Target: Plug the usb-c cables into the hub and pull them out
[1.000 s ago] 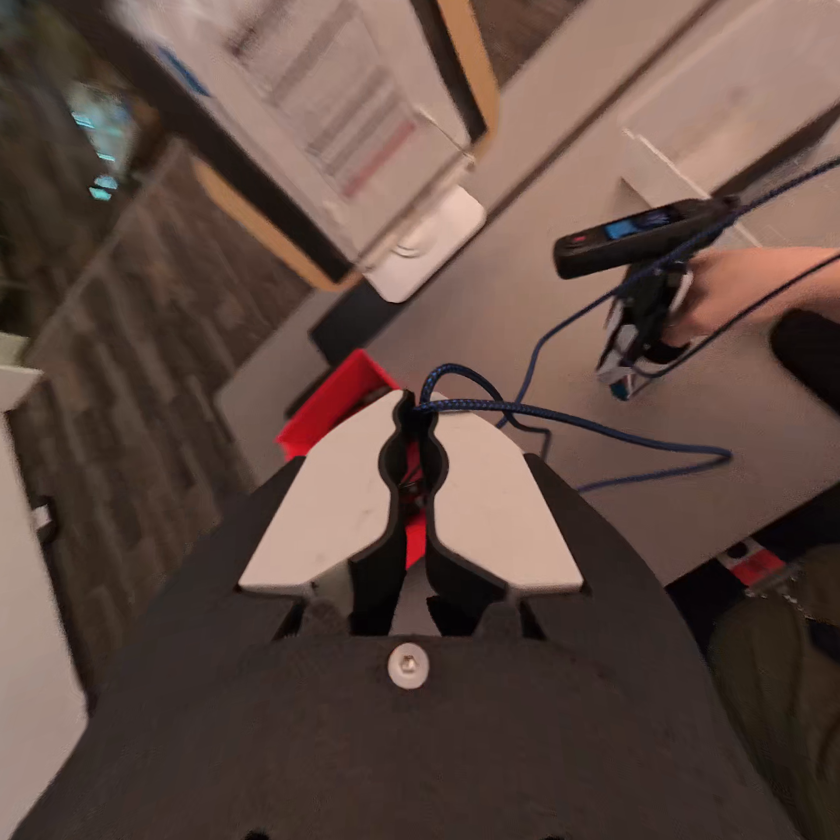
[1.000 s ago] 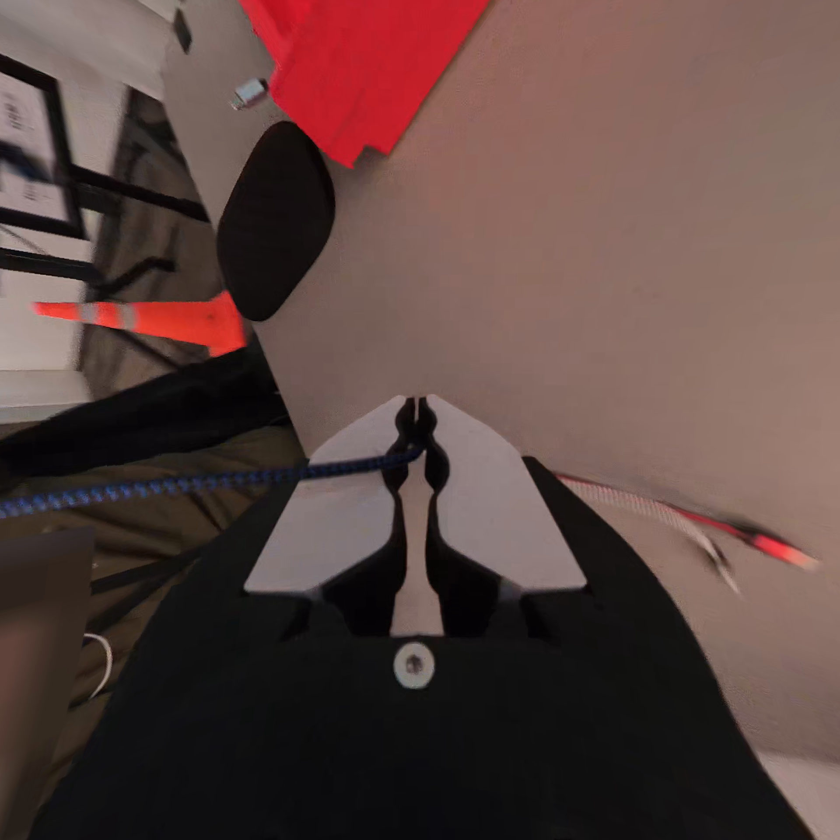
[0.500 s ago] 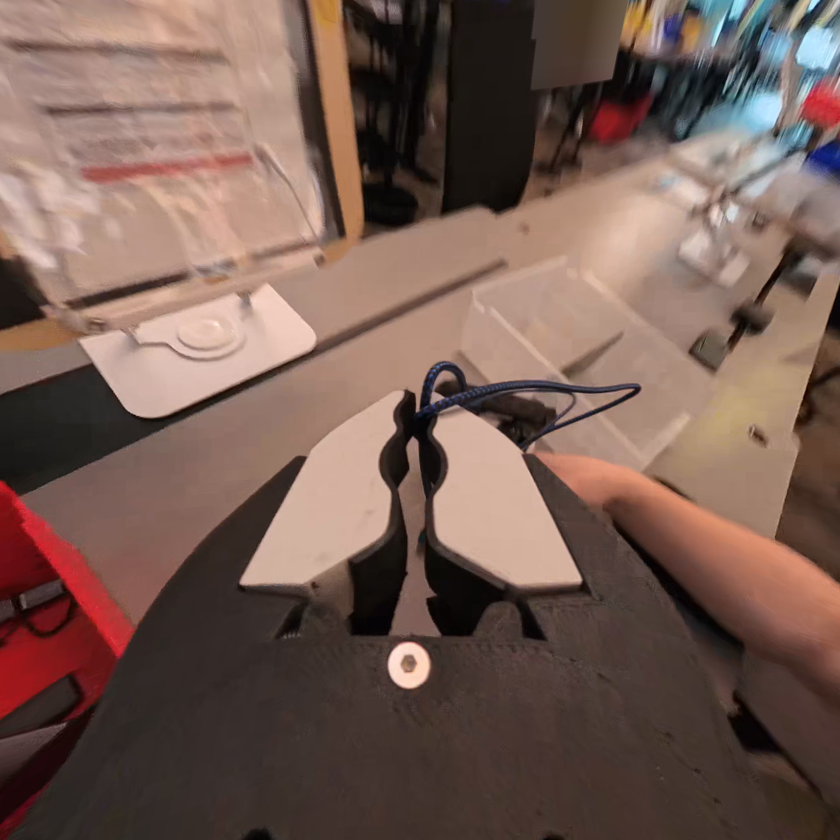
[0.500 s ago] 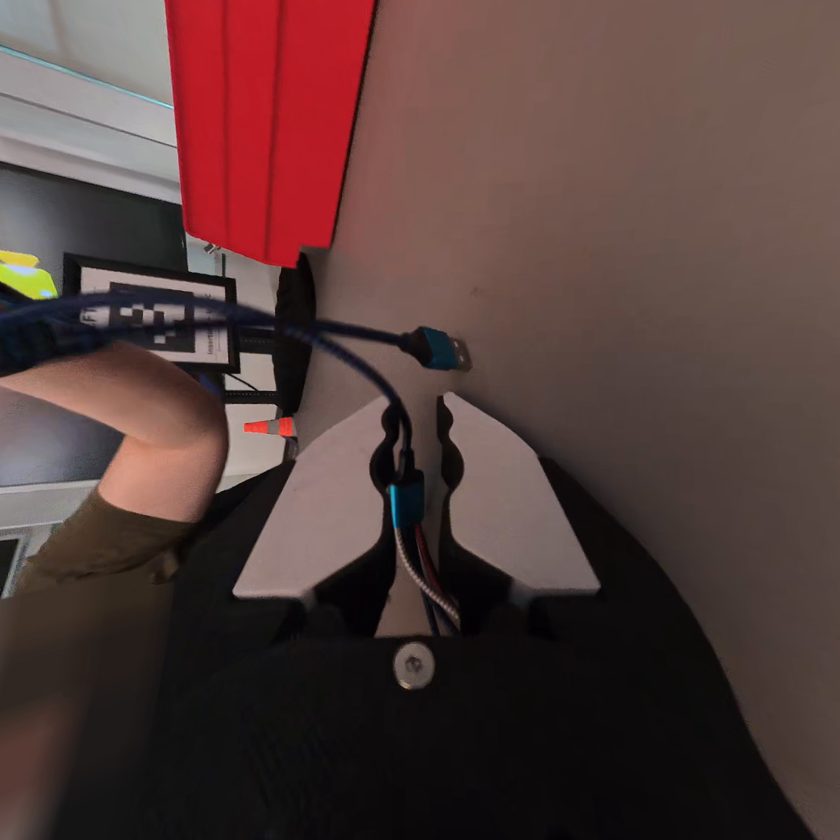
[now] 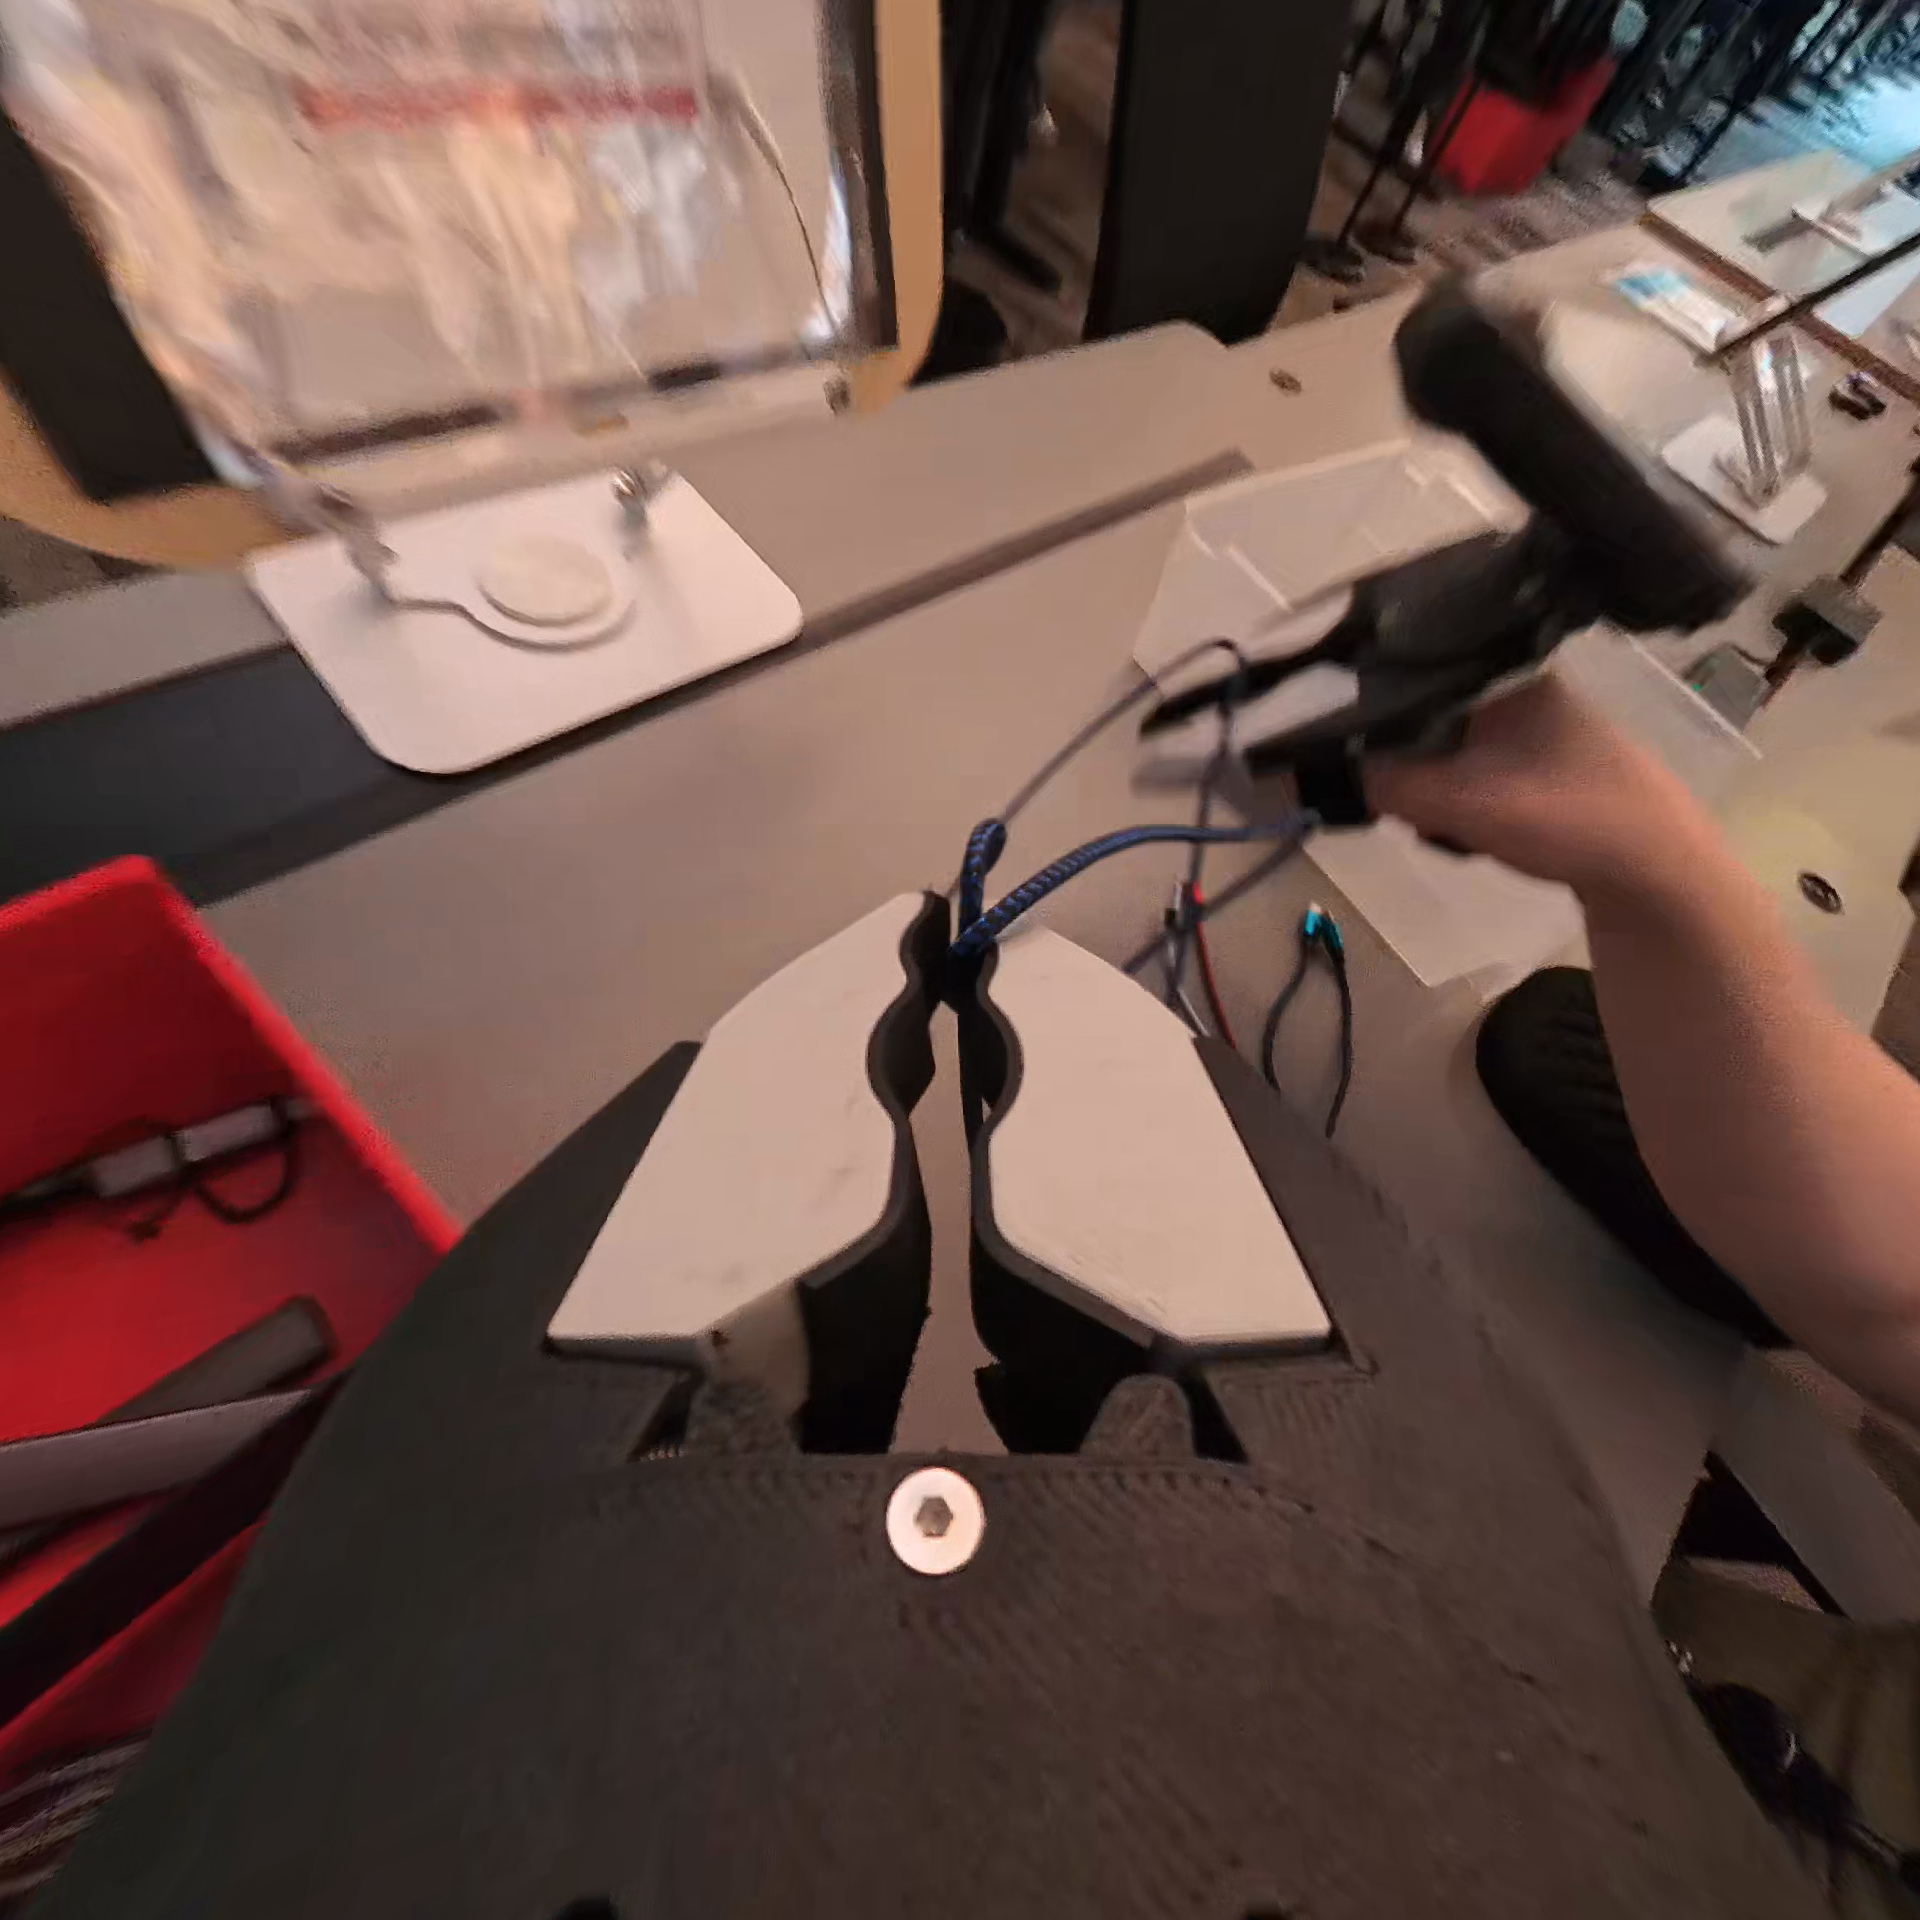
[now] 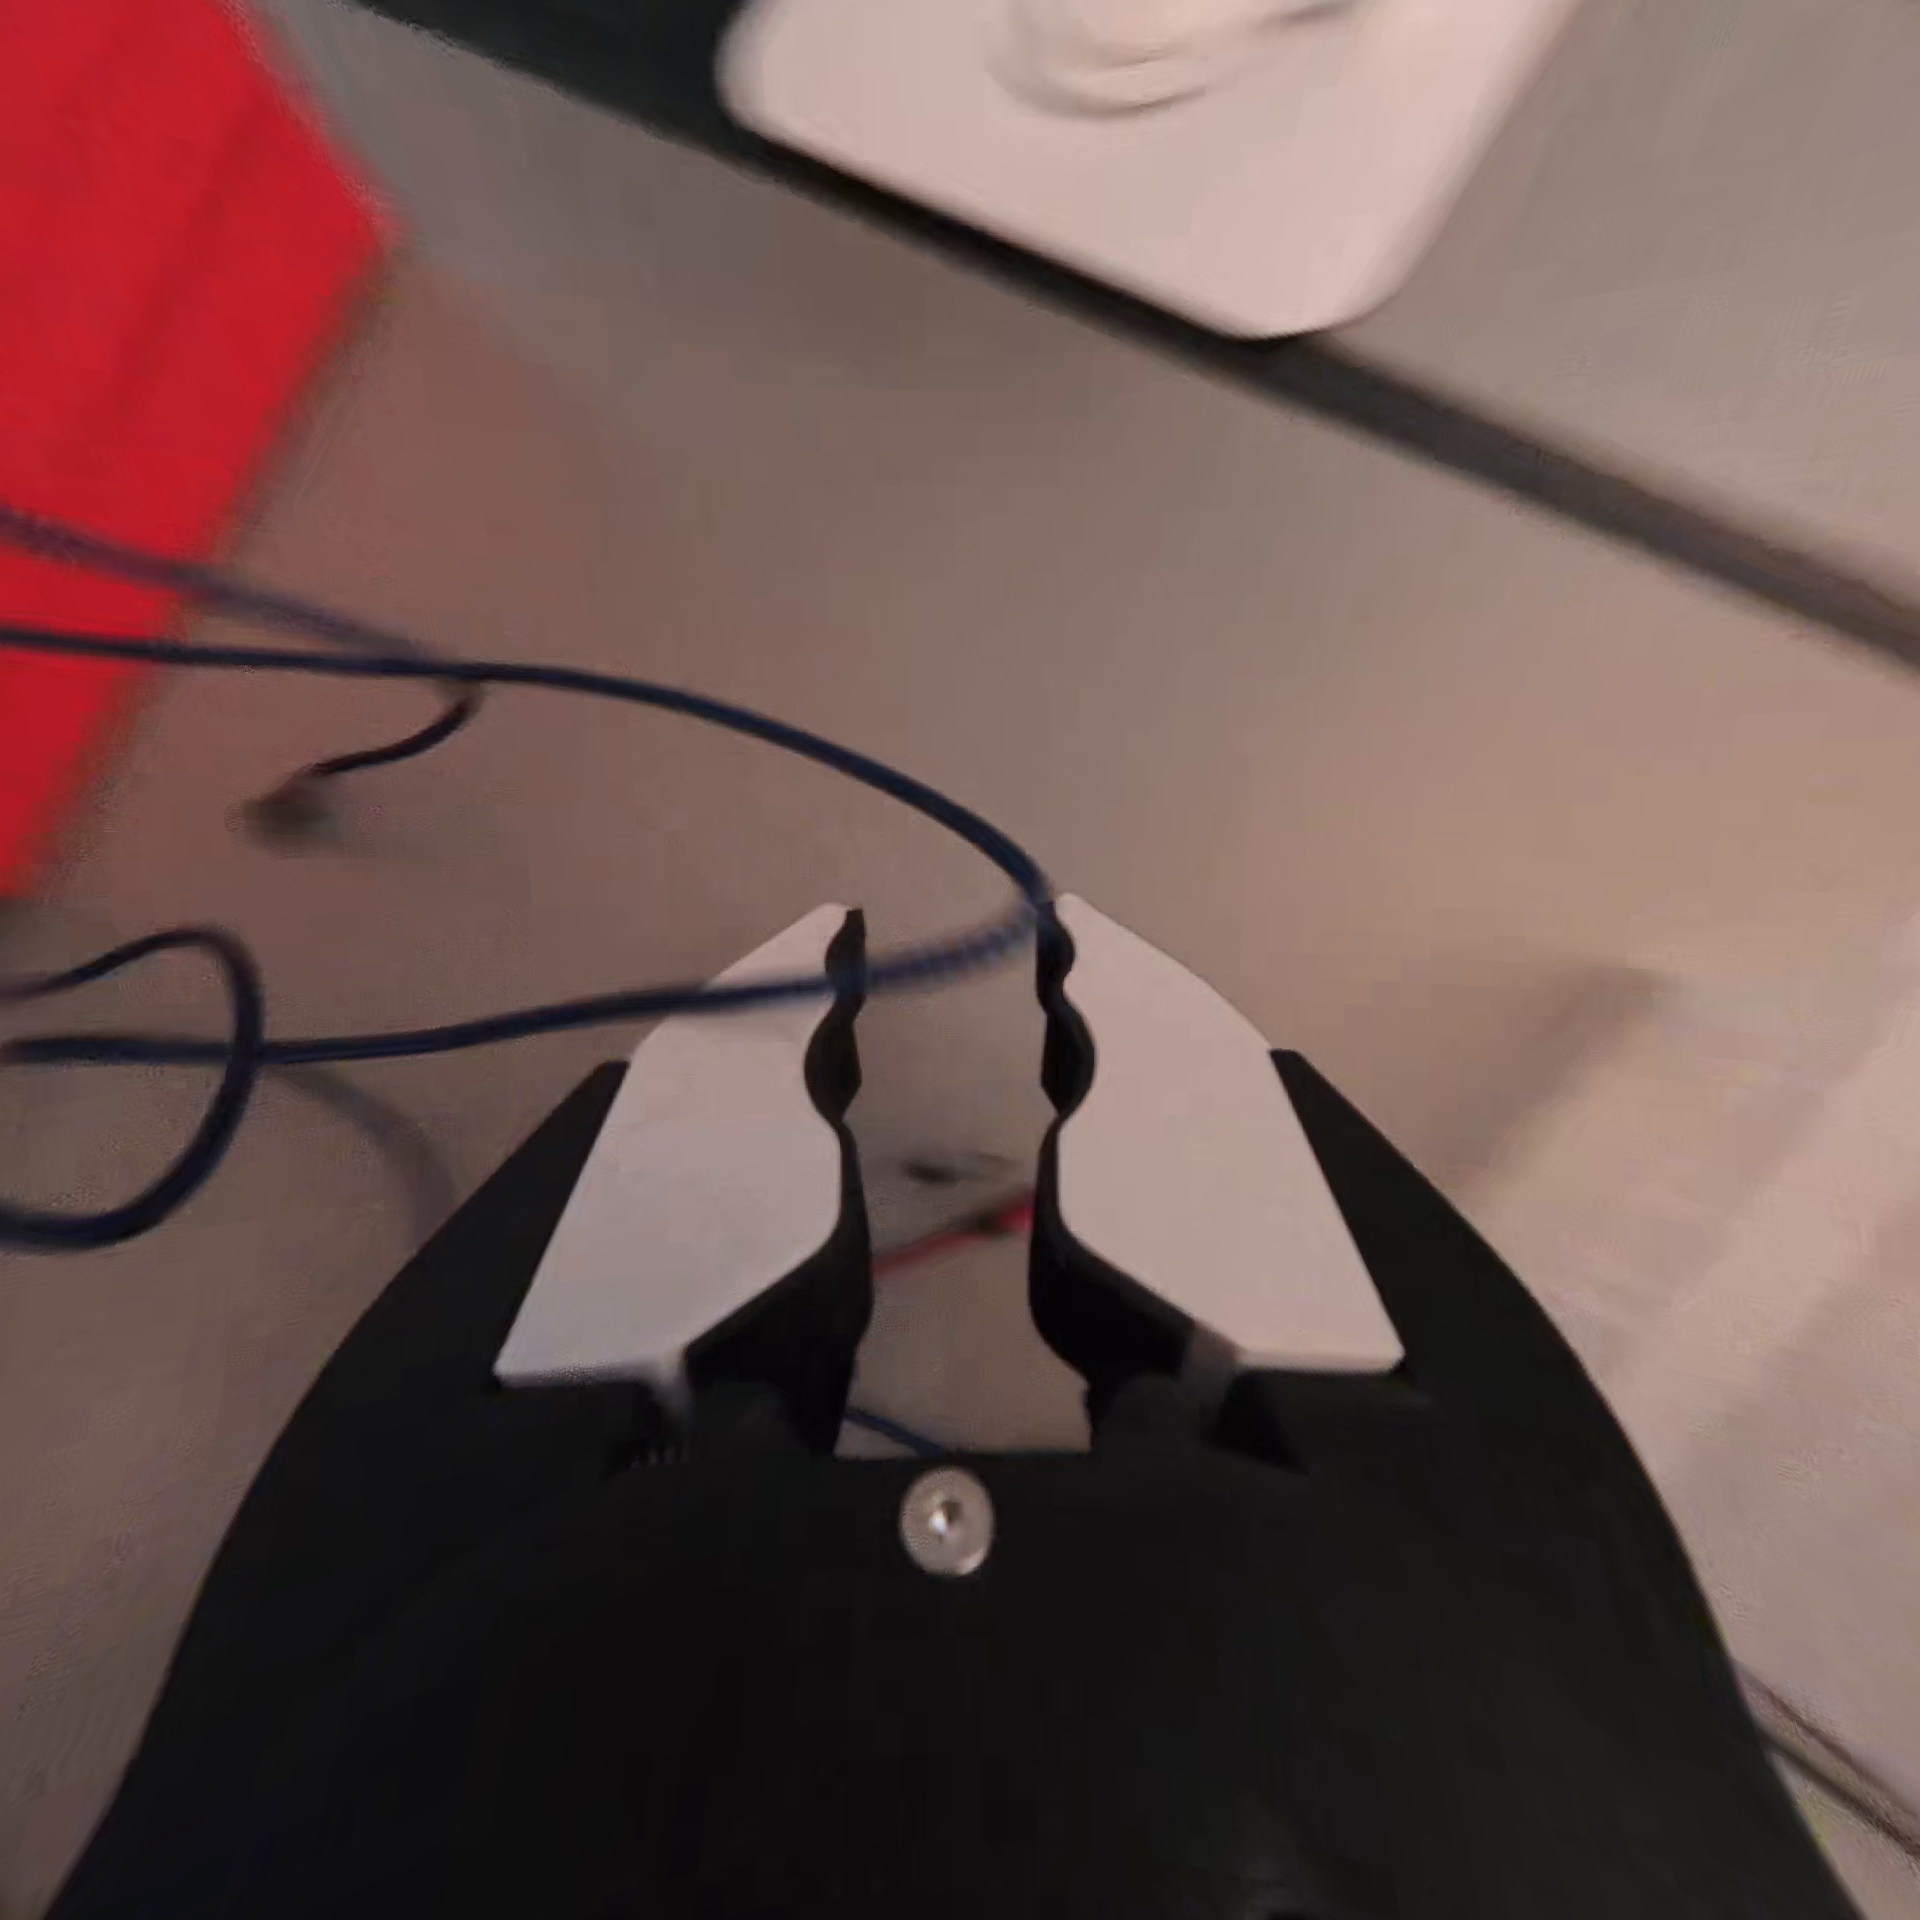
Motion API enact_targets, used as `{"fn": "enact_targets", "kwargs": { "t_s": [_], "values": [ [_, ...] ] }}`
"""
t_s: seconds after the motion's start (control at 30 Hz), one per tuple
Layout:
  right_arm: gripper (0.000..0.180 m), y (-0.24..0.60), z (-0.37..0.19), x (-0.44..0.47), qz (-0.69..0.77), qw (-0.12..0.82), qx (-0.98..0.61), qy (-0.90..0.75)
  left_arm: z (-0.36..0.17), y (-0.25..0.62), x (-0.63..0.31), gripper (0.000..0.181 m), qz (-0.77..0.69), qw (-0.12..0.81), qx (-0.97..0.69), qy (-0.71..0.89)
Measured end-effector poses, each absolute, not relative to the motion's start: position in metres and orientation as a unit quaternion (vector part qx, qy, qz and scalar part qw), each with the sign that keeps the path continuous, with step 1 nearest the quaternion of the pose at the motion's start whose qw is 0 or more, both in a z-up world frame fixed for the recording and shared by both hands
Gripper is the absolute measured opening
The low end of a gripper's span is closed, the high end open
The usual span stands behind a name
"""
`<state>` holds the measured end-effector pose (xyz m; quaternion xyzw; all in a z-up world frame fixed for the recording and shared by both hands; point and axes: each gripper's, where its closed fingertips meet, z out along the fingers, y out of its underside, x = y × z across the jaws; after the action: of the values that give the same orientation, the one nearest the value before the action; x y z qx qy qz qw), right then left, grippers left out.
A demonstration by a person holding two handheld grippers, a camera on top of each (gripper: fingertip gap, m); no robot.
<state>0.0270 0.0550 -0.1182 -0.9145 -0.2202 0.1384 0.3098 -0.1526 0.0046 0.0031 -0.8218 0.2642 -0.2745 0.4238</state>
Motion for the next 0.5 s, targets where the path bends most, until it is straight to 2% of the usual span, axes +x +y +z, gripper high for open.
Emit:
{"fn": "enact_targets", "kwargs": {
  "t_s": [0.07,0.13,0.27,0.33,0.5],
  "values": [
    [0.034,0.074,-0.092,0.080,-0.023,0.349,-0.914,-0.207,-0.021,0.002,-0.130,0.002,-0.288,0.401,-0.826,0.271],
    [0.036,0.081,-0.064,0.111,-0.073,0.384,-0.904,-0.172,-0.048,0.001,-0.109,0.003,-0.291,0.380,-0.833,0.278],
    [0.037,0.079,-0.023,0.133,-0.045,0.467,-0.871,-0.145,-0.092,-0.003,-0.071,0.000,-0.322,0.337,-0.836,0.290],
    [0.039,0.073,-0.008,0.135,-0.033,0.494,-0.855,-0.157,-0.100,-0.005,-0.055,0.006,-0.348,0.331,-0.829,0.287],
    [0.040,0.060,0.014,0.111,0.041,0.526,-0.829,-0.185,-0.126,-0.047,-0.008,0.039,-0.393,0.253,-0.806,0.364]
  ]
}}
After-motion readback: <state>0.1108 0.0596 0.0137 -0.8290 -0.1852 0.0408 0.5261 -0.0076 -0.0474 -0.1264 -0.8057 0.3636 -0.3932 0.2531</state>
